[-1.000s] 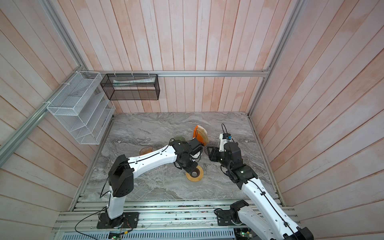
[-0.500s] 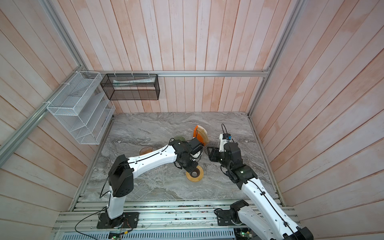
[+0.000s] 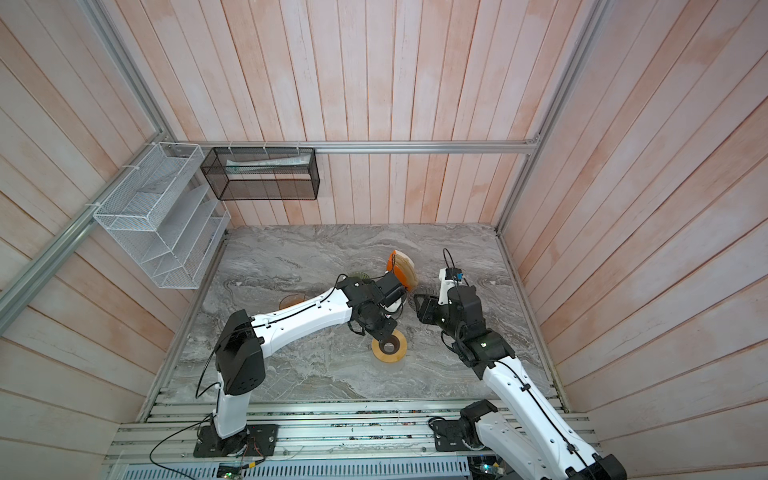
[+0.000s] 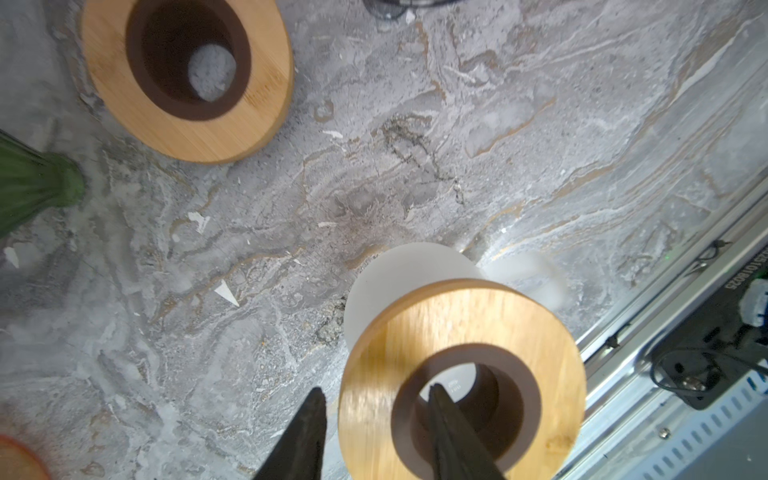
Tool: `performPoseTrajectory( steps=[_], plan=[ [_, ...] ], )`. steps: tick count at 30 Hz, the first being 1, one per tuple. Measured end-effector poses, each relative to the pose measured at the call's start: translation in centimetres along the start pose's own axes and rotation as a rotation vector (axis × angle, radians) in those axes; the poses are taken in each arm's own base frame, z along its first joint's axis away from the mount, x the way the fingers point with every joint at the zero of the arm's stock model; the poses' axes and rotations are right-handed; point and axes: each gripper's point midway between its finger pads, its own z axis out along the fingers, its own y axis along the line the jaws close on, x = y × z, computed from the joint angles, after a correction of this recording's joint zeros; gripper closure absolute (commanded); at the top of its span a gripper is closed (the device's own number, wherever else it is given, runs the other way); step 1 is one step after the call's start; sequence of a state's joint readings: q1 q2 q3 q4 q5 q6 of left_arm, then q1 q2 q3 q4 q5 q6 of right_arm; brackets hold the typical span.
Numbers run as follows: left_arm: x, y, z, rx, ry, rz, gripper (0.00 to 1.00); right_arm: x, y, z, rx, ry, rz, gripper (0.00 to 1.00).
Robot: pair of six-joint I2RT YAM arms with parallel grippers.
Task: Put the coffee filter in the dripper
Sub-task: 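Set the stand on the jug with left gripper while right gripper moves over dripper, then grasp the grey glass dripper's rim with right gripper while left gripper hovers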
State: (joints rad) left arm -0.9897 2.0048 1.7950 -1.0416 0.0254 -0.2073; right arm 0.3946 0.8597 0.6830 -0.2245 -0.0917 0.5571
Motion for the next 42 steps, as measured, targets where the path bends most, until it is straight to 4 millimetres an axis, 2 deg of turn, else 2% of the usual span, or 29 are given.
performPoseTrajectory(
  steps=[8,12,14,17,21,23,25,29,33,36,42],
  plan=[
    [-1.4,0.4,-2.3,-0.026,-0.079,0.001,0.56,-0.4,-0.3,-0.2,0.006,-0.014,0.001,0.51],
    [-2.6,0.8,-4.0,-0.050,-0.135,-0.004,0.56,-0.8,-1.1,-0.4,0.029,-0.027,0.004,0.51],
    [-3.5,1.3,-5.1,-0.051,-0.180,-0.021,0.56,-1.2,-1.8,-0.5,0.049,-0.038,0.008,0.51],
    [-5.4,3.0,-7.3,-0.035,-0.275,-0.084,0.55,-1.8,-3.3,-0.4,0.086,-0.049,0.022,0.52],
    [-8.5,5.6,-11.2,0.022,-0.456,-0.179,0.55,-1.9,-5.8,0.2,0.156,-0.034,0.050,0.52],
    [-9.5,5.9,-12.6,0.057,-0.527,-0.193,0.54,-1.9,-7.1,0.4,0.192,-0.026,0.065,0.52],
    [-10.3,5.3,-13.5,0.114,-0.589,-0.185,0.52,-1.8,-8.5,0.7,0.228,-0.014,0.083,0.52],
    [-10.9,4.6,-13.6,0.228,-0.648,-0.180,0.52,-0.9,-10.8,1.7,0.289,0.031,0.118,0.52],
    [-11.5,6.3,-13.5,0.288,-0.684,-0.216,0.52,0.2,-12.4,3.0,0.324,0.083,0.143,0.53],
    [-11.5,7.1,-13.3,0.296,-0.701,-0.234,0.52,0.8,-12.7,3.8,0.320,0.109,0.152,0.55],
    [-10.1,6.8,-12.3,0.308,-0.680,-0.247,0.52,1.5,-13.1,5.0,0.307,0.135,0.159,0.56]
  ],
)
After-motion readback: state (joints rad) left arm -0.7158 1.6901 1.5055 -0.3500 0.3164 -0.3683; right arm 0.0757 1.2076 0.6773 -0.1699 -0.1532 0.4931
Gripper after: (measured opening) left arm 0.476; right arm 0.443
